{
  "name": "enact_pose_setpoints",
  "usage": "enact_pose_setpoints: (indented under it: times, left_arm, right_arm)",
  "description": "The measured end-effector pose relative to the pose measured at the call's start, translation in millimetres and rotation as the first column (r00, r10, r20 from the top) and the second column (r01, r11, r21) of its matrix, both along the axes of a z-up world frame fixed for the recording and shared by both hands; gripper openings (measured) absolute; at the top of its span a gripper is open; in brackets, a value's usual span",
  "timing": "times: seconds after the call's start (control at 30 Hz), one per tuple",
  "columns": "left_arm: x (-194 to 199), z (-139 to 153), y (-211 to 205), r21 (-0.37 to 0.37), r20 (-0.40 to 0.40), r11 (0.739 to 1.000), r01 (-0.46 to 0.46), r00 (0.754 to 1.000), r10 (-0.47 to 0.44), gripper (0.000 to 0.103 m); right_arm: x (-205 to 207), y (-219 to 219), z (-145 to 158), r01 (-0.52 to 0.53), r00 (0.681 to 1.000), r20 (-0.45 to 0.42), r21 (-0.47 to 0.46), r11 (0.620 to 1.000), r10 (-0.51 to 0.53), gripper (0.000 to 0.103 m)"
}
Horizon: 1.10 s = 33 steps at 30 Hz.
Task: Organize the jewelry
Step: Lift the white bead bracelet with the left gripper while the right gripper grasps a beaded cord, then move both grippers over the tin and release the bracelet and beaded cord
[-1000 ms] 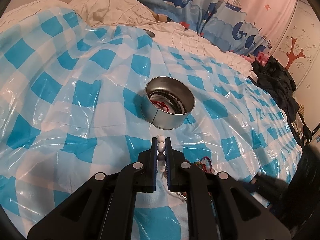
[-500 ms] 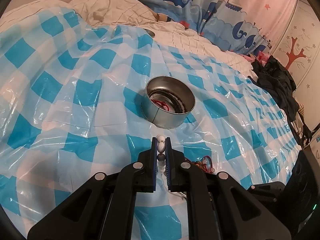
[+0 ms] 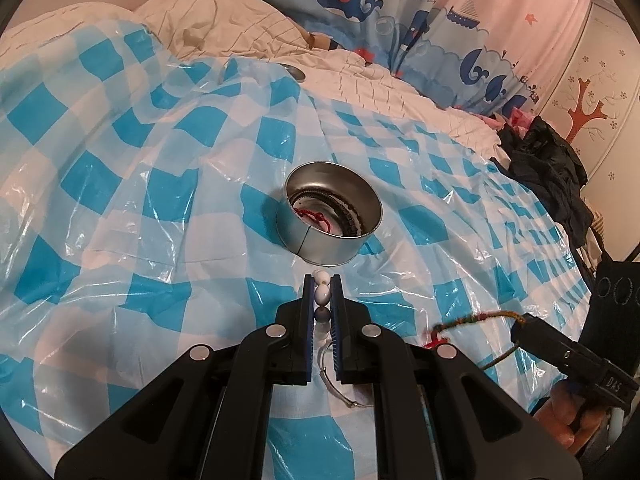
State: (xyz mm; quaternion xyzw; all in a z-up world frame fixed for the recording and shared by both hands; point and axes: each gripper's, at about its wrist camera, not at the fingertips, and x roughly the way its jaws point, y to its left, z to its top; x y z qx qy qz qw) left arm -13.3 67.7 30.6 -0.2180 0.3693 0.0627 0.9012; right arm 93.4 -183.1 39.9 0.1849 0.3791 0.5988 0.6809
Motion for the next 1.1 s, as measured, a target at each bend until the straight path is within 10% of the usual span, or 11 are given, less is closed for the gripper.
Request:
enact_pose_setpoints:
  times: [0.47, 1.1]
  left_arm:
    - [3.6, -2.7, -2.3, -0.002, -0.003, 1.000, 0.002, 1.000, -0.002, 0.007]
    - [68.7, 35.2, 14.5, -0.120, 0.186, 0.987, 0.107, 0.979, -0.084, 0.007]
  right_arm:
    - [13.8, -9.0, 0.4, 0.030, 0.999, -0.037, 0.032, 0.999, -0.029, 0.004]
    - [71.2, 31.6, 19.0, 0.049, 0.999, -0.006, 0.002, 0.999, -0.049, 0.004]
